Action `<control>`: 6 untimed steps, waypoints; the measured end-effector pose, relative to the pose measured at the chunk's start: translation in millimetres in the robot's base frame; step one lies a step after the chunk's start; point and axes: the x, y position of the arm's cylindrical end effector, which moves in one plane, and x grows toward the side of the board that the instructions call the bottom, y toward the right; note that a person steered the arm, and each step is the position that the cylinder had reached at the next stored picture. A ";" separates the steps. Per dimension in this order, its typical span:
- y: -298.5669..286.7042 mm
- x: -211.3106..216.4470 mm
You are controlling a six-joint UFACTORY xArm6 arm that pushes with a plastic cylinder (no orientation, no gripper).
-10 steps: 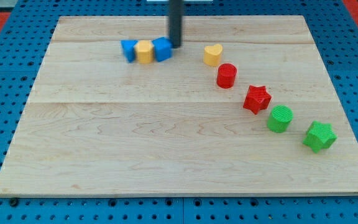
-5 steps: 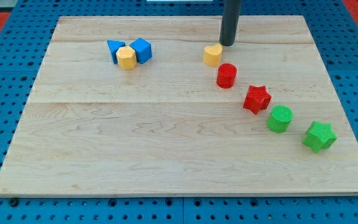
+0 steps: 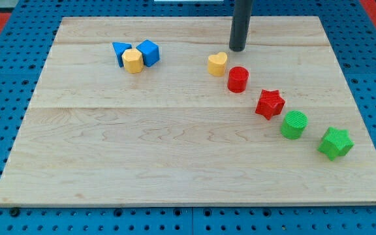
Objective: Keep the yellow heart at the center of the board
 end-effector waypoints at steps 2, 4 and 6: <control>-100.5 32.2; -53.6 5.7; -42.9 57.3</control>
